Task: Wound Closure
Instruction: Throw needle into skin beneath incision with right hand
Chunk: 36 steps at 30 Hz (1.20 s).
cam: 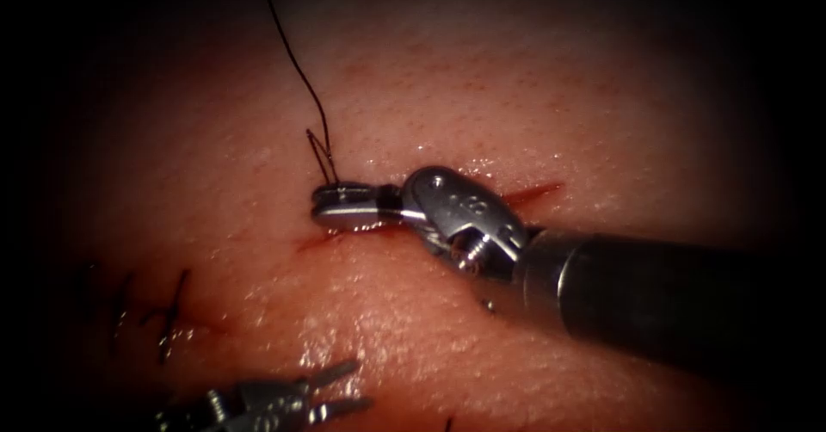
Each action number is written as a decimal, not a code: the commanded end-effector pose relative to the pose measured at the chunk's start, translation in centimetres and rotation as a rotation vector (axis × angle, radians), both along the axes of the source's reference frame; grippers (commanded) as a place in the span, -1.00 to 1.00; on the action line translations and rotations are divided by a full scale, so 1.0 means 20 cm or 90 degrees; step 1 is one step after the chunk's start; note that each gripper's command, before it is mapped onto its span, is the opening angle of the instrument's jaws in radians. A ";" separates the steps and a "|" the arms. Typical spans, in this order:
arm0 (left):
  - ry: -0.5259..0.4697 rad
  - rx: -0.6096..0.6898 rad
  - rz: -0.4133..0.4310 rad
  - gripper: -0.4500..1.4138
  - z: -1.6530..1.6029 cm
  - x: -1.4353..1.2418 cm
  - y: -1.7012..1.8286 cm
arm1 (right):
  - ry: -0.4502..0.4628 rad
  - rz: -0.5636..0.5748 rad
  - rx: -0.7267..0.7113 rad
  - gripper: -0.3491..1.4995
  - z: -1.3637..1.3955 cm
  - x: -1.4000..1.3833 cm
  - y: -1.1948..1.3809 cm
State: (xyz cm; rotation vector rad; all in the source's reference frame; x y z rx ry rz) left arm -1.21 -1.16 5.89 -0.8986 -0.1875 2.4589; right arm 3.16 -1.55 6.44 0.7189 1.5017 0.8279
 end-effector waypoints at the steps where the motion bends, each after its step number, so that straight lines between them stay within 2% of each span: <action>1: 0.001 0.001 0.002 -0.48 0.004 -0.002 0.001 | 0.007 0.003 0.008 -1.00 0.002 0.003 0.004; 8: 0.012 0.005 0.017 -0.48 0.017 0.000 0.002 | 0.006 0.024 0.076 -1.00 0.003 0.003 0.010; 17: 0.015 0.007 0.027 -0.50 0.023 0.001 0.001 | 0.017 0.045 0.190 -1.00 0.002 0.007 0.021; 32: 0.024 0.014 0.032 -0.51 0.031 0.003 0.000 | 0.012 0.010 0.324 -1.00 -0.001 0.012 0.016; 36: 0.024 0.014 0.032 -0.51 0.031 0.003 0.000 | -0.029 0.020 0.374 -1.00 -0.003 0.013 0.014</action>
